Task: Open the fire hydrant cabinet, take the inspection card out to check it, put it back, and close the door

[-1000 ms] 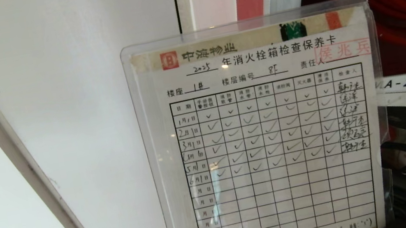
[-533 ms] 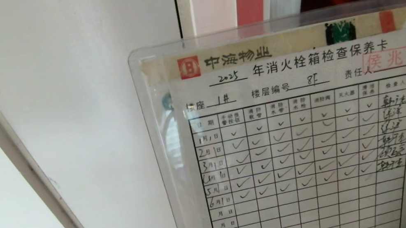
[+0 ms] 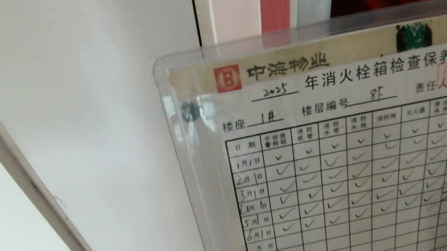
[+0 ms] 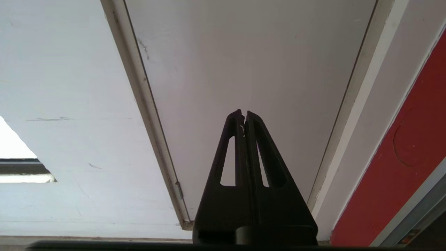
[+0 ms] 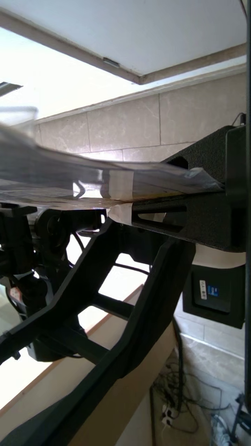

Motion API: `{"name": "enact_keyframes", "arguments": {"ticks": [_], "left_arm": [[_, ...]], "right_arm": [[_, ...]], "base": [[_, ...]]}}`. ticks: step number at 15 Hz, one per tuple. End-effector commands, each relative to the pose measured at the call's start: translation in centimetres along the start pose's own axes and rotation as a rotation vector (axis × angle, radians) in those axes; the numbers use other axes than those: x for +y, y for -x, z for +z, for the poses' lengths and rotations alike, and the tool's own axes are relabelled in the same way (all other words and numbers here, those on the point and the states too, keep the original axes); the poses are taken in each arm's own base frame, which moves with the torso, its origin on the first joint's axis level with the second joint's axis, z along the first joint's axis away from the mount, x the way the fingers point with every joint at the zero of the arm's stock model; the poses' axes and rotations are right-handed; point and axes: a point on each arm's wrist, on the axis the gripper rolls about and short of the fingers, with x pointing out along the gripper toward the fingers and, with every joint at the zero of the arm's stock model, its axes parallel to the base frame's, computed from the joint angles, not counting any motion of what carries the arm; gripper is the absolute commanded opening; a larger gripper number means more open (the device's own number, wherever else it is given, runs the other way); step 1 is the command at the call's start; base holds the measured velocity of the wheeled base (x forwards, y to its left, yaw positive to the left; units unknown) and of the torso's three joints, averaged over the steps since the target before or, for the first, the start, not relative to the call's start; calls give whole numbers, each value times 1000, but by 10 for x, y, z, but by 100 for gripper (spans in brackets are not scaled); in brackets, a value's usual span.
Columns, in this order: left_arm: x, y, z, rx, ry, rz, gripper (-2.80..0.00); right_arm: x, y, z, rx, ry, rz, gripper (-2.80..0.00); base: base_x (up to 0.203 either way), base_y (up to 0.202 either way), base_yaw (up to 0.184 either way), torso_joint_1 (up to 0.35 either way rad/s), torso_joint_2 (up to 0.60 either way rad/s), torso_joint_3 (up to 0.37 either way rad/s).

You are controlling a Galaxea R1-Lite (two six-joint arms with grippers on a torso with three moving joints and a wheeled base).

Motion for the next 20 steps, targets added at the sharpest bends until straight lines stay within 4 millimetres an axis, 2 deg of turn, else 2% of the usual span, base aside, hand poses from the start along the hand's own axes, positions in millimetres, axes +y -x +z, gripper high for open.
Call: {"name": "enact_keyframes", "arguments": {"ticks": [1,4,7,14,20], "left_arm": [[0,-1,-3,12,0,-1,-280],[0,-1,-3,12,0,-1,-280],[0,-1,-3,12,0,-1,-280],[0,-1,-3,12,0,-1,-280],[0,-1,-3,12,0,-1,-280]], "right_arm": [[5,3,-1,-4,9,1,-280],[2,5,-7,2,-1,-176,-280],[17,19,-2,-34,36,-258,-280],[38,43,1,-106,86,-567,-280],[64,69,2,-94,87,-800,-280]], "base": [[0,0,0,0,0,0],[0,0,0,0,0,0],[0,0,0,0,0,0],[0,0,0,0,0,0],[0,0,0,0,0,0]]}}
